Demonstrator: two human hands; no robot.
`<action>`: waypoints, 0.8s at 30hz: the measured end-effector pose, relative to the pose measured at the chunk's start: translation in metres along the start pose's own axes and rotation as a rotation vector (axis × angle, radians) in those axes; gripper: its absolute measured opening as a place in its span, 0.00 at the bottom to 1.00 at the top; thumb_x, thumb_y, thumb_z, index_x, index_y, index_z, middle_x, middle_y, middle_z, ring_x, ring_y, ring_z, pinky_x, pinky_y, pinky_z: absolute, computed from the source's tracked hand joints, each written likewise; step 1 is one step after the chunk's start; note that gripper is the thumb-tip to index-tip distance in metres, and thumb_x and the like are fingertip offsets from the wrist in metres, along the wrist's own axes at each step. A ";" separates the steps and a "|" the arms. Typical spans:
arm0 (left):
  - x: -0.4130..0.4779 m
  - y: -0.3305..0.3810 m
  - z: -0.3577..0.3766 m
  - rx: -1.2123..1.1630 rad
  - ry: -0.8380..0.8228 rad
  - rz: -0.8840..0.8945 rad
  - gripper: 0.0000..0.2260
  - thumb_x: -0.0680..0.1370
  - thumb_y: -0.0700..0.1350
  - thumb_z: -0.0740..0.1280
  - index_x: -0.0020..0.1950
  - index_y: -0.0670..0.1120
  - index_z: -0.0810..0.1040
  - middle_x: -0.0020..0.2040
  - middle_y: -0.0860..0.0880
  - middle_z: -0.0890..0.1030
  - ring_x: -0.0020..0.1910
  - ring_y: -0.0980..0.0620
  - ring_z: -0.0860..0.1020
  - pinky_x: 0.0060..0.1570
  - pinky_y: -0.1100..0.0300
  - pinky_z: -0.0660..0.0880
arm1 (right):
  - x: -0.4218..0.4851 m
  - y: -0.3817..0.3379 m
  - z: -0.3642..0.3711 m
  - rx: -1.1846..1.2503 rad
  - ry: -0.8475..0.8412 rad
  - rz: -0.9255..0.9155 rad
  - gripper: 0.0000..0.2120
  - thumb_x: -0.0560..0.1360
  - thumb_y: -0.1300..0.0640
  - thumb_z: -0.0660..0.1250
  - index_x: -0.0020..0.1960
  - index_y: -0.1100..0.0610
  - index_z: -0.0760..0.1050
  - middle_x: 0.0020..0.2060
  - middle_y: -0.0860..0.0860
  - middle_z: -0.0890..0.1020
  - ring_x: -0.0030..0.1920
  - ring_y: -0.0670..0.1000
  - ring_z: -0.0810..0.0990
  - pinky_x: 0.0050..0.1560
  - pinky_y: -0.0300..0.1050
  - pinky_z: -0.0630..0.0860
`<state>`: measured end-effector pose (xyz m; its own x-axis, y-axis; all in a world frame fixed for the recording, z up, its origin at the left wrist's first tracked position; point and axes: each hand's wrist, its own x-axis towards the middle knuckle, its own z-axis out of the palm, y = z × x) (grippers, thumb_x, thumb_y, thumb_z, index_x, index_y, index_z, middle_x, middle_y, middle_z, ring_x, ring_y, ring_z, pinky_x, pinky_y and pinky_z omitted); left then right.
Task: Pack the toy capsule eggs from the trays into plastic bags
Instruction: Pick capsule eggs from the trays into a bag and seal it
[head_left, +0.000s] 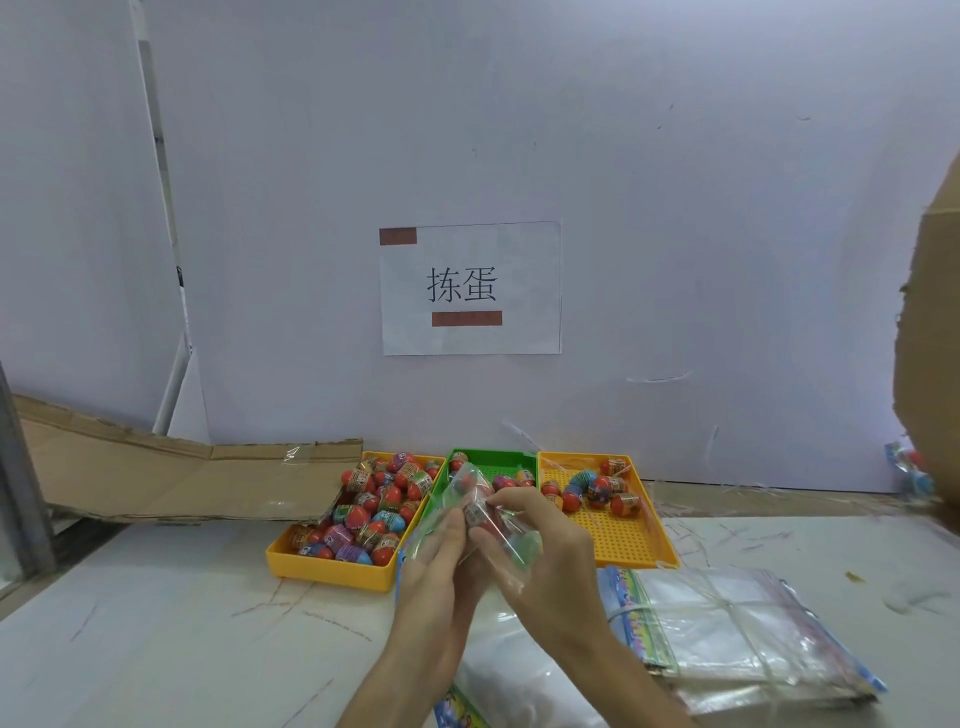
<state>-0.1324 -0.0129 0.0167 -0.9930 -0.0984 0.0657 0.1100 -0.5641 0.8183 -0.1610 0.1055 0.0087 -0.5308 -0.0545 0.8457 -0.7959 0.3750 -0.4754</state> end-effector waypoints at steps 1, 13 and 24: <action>0.000 -0.001 0.000 0.008 0.004 -0.004 0.19 0.75 0.49 0.68 0.62 0.41 0.83 0.57 0.39 0.85 0.56 0.44 0.85 0.49 0.55 0.84 | 0.000 0.000 0.000 -0.021 0.006 0.008 0.12 0.74 0.52 0.75 0.57 0.46 0.78 0.48 0.36 0.83 0.50 0.39 0.82 0.50 0.36 0.79; 0.000 -0.004 0.000 0.062 -0.029 -0.031 0.14 0.75 0.48 0.69 0.53 0.40 0.86 0.46 0.41 0.87 0.43 0.46 0.87 0.38 0.56 0.83 | 0.000 0.001 -0.001 -0.166 0.071 0.027 0.11 0.73 0.51 0.75 0.55 0.51 0.81 0.47 0.40 0.83 0.48 0.43 0.81 0.48 0.51 0.80; -0.004 -0.005 0.000 0.118 -0.107 -0.029 0.14 0.74 0.46 0.71 0.53 0.37 0.85 0.37 0.46 0.83 0.33 0.53 0.82 0.36 0.62 0.79 | 0.001 0.001 -0.005 -0.194 0.068 0.038 0.09 0.70 0.59 0.77 0.45 0.54 0.78 0.40 0.42 0.78 0.41 0.47 0.77 0.40 0.39 0.73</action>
<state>-0.1285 -0.0098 0.0127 -0.9953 0.0083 0.0960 0.0812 -0.4642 0.8820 -0.1610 0.1104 0.0105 -0.5335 0.0229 0.8455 -0.7011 0.5471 -0.4572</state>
